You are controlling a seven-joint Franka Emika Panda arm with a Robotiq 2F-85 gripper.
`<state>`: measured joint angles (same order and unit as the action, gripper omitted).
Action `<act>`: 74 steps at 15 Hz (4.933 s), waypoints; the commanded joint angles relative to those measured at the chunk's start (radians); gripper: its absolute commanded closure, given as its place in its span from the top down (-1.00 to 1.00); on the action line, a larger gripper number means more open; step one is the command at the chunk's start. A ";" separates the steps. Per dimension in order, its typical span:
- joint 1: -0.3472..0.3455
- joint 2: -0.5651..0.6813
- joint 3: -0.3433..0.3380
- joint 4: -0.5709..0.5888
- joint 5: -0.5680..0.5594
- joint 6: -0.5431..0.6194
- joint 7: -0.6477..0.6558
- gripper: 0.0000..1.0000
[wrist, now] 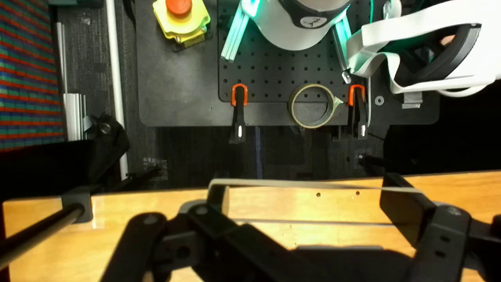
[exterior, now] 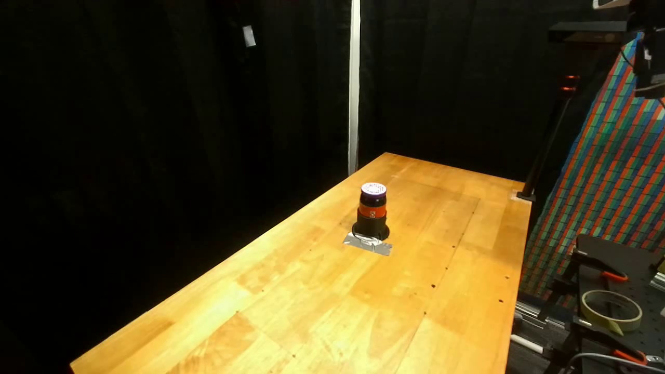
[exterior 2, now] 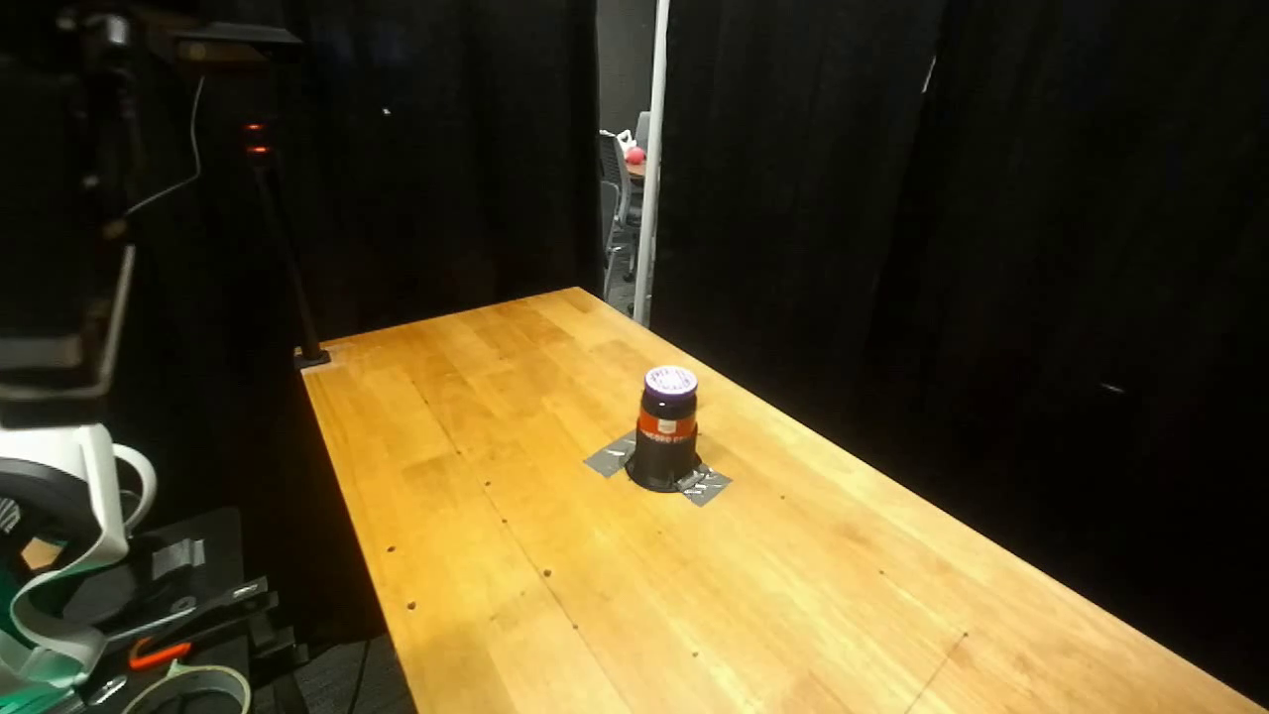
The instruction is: Put the elastic around the bottle
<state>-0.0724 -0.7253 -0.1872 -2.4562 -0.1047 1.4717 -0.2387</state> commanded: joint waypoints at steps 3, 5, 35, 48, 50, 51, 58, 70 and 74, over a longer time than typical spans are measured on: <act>0.082 0.247 0.164 0.140 0.006 0.175 0.146 1.00; 0.101 0.348 0.208 0.193 0.004 0.247 0.190 1.00; 0.227 1.226 0.198 0.665 -0.064 1.084 0.378 1.00; 0.214 1.298 0.210 0.669 -0.026 1.080 0.349 1.00; 0.213 1.304 0.207 0.671 -0.024 1.093 0.353 1.00; 0.211 1.305 0.209 0.674 -0.018 1.099 0.353 1.00; 0.219 1.330 0.191 0.678 -0.022 1.163 0.377 1.00; 0.253 1.331 0.143 0.647 -0.041 1.198 0.423 1.00; 0.264 1.325 0.124 0.633 -0.042 1.193 0.465 1.00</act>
<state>0.1736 0.5980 -0.0286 -1.8096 -0.1342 2.6592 0.1885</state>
